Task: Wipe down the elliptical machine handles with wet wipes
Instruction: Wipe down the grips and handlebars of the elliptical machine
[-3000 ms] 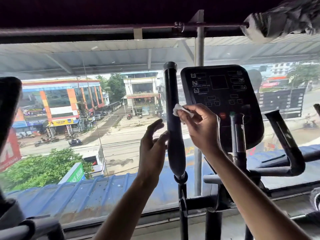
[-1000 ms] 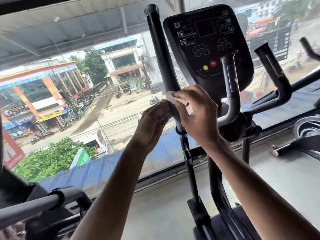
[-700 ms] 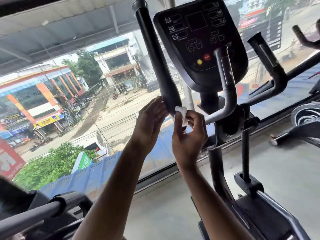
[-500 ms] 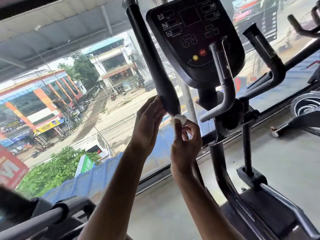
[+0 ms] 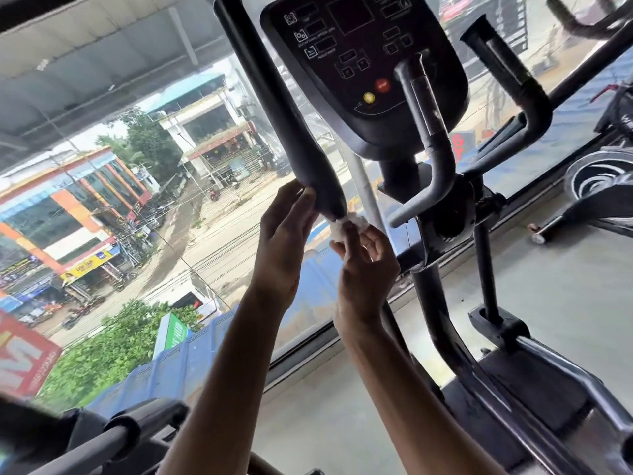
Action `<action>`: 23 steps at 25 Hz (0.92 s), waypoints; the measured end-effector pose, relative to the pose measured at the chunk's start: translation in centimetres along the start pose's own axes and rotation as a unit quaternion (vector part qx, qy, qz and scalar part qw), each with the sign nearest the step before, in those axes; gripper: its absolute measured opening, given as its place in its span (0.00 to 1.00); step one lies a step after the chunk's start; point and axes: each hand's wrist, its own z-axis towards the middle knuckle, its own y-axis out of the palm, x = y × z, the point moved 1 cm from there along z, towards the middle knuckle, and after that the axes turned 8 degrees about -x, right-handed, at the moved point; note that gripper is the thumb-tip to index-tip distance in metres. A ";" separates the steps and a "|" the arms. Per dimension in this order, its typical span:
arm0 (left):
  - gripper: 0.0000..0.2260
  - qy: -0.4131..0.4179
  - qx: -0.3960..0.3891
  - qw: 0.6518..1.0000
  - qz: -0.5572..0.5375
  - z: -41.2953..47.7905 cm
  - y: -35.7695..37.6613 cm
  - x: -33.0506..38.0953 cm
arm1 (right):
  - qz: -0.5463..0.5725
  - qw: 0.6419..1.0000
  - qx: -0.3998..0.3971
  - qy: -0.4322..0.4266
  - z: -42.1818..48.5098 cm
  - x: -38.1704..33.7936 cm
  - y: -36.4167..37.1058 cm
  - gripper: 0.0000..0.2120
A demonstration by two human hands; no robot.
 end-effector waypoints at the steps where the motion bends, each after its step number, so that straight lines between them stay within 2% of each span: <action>1: 0.10 0.010 -0.001 1.000 0.006 0.1 -0.1 -0.2 | 0.007 1.000 -0.003 -0.001 0.1 -0.1 0.2 0.04; 7: 0.08 0.062 0.017 0.997 0.049 0.0 0.4 -1.4 | 0.010 0.994 0.036 0.102 2.7 2.3 -0.4 0.05; 9: 0.09 0.074 0.024 0.996 0.048 0.0 0.5 -1.9 | -0.010 0.998 0.023 0.062 2.6 2.2 -0.6 0.04; 11: 0.11 0.080 0.033 0.995 0.051 0.1 0.4 -2.2 | -0.036 0.999 -0.008 -0.006 1.8 1.9 -0.4 0.09; 13: 0.11 0.087 0.034 0.994 0.057 0.1 0.5 -2.4 | -0.031 0.999 -0.015 -0.020 1.7 2.3 -0.5 0.05; 17: 0.10 0.105 0.043 0.991 0.066 -0.1 0.9 -2.8 | -0.048 0.994 0.026 0.100 4.5 4.5 -1.5 0.04; 18: 0.11 0.110 0.046 0.991 0.069 -0.1 1.0 -2.9 | -0.043 0.993 0.029 0.108 4.6 4.5 -1.6 0.04; 21: 0.12 0.124 0.070 0.986 0.090 -0.1 1.4 -3.3 | -0.061 0.998 -0.011 0.023 3.1 3.0 -1.3 0.03; 23: 0.11 0.130 0.088 0.983 0.093 0.1 1.8 -3.6 | -0.033 0.998 -0.048 -0.017 2.0 2.1 -1.2 0.05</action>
